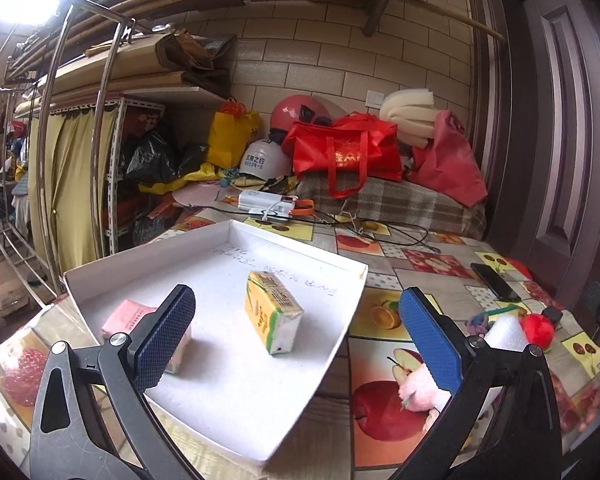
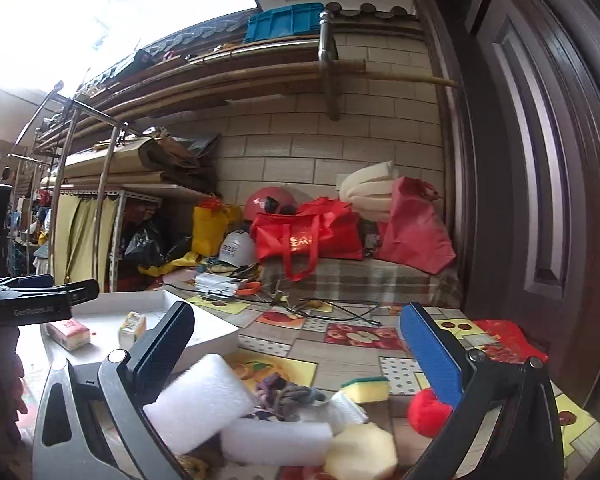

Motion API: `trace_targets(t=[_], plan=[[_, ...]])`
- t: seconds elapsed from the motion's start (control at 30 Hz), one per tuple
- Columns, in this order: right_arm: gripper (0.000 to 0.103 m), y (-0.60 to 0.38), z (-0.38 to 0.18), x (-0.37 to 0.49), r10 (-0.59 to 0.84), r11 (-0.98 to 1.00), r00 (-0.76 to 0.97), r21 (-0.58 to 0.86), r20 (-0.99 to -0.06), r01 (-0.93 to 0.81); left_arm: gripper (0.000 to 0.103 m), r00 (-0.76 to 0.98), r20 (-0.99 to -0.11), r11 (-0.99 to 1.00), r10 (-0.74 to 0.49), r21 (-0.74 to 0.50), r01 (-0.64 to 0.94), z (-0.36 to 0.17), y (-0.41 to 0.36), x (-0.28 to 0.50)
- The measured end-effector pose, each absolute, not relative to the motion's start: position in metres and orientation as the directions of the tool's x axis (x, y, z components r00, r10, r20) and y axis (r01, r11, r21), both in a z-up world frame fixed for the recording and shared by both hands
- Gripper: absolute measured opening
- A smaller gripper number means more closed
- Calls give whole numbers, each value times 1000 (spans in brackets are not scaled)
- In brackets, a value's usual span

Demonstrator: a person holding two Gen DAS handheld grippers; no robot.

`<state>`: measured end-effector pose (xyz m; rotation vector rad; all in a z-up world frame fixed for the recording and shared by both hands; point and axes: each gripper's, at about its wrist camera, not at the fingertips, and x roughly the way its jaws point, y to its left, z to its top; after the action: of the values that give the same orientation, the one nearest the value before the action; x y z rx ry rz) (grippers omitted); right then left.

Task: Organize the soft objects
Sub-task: 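Move both grippers back from the white box to the pile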

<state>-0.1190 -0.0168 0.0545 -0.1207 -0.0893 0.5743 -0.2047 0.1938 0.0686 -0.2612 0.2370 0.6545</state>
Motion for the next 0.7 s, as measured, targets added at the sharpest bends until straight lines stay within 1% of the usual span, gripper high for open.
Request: trace_targets(t=[0.1, 0.13, 0.2, 0.23, 0.27, 0.33, 0.4, 0.5, 0.63, 0.7], plan=[[103, -39, 52, -84, 481, 859, 874, -166, -65, -485, 103, 795, -368, 832, 481, -94, -547, 62, 177, -175], [103, -47, 50, -71, 466, 863, 878, -161, -110, -478, 103, 809, -379, 858, 449, -71, -509, 61, 169, -168], [103, -64, 45, -47, 455, 868, 864, -109, -214, -484, 103, 859, -366, 911, 358, -64, -408, 63, 156, -162], [103, -72, 41, -36, 450, 874, 853, -68, -264, -482, 103, 874, -357, 926, 330, -58, -374, 64, 150, -161], [103, -82, 39, -28, 452, 879, 842, -10, -295, -476, 103, 878, -351, 930, 324, -49, -363, 65, 145, -160], [103, -99, 36, -22, 464, 884, 832, 89, -303, -460, 103, 878, -359, 933, 317, -51, -357, 65, 140, -157], [103, -105, 33, -19, 460, 887, 829, 127, -317, -444, 103, 870, -391, 930, 301, -80, -358, 62, 141, -152], [103, -106, 32, -17, 449, 893, 828, 138, -337, -428, 103, 849, -437, 927, 298, -79, -366, 57, 141, -143], [103, -111, 34, -7, 422, 906, 836, 136, -350, -400, 103, 838, -440, 926, 323, -36, -376, 56, 135, -141], [103, -113, 33, 1, 424, 905, 824, 147, -375, -399, 103, 829, -449, 923, 332, -26, -384, 55, 134, -139]])
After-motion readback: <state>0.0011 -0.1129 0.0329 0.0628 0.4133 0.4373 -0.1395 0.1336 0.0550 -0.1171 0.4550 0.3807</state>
